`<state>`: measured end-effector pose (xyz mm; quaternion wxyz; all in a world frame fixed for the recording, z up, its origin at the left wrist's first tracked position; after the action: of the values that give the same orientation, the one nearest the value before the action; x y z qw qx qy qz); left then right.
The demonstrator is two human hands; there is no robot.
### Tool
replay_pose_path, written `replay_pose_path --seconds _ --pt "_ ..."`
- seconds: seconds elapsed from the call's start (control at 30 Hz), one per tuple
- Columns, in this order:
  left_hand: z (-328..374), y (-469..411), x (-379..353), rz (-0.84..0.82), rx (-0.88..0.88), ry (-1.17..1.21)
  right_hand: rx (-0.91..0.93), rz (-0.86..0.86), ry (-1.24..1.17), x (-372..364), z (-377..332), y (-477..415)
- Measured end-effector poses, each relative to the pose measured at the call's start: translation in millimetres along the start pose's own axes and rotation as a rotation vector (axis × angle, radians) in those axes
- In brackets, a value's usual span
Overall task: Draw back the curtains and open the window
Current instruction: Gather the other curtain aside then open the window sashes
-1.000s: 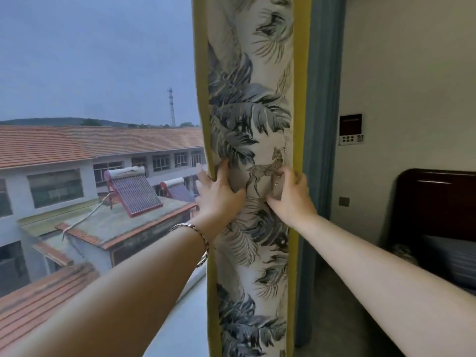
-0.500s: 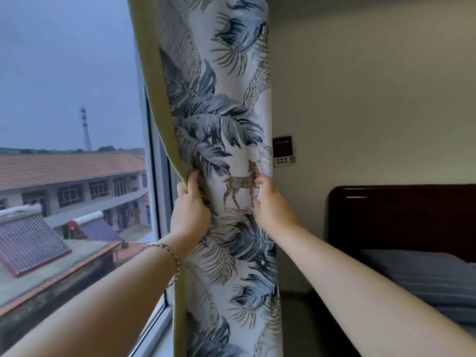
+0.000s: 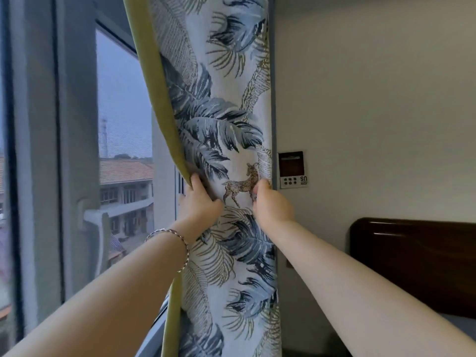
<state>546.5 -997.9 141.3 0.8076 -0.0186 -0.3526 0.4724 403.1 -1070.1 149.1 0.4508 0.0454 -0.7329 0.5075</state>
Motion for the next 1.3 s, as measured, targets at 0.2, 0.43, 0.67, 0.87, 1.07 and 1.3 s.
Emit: replay_pose_path --seconds 0.2,0.43,0.67,0.87,1.07,1.3 --pt "30 -107 -91 -0.074 -0.068 0.047 0.016 0.050 0.030 -54 87 -88" --pt "87 -253 -239 -0.236 -0.083 -0.041 -0.090 0.019 0.054 -144 229 -204" --pt "116 -361 -375 -0.243 -0.150 -0.092 -0.136 0.008 0.044 -232 338 -280" --pt "140 -450 -460 -0.212 -0.110 -0.138 -0.072 -0.020 -0.080 -292 422 -352" --pt "163 -544 -553 -0.177 -0.091 -0.160 -0.005 -0.054 -0.116 -364 506 -441" --pt "144 -582 -599 -0.136 -0.050 -0.186 0.065 -0.121 -0.182 -426 538 -474"
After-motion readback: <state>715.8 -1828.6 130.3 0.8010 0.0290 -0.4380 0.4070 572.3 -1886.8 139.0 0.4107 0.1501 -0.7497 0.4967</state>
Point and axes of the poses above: each hand's wrist, its own y-axis away from the middle knuckle, its own x-axis out of the back of the hand, z = x × y, the point moved 8 cm from there along -y, towards the middle knuckle, and after that the axes turned 14 degrees about x, right-handed, at the moved point
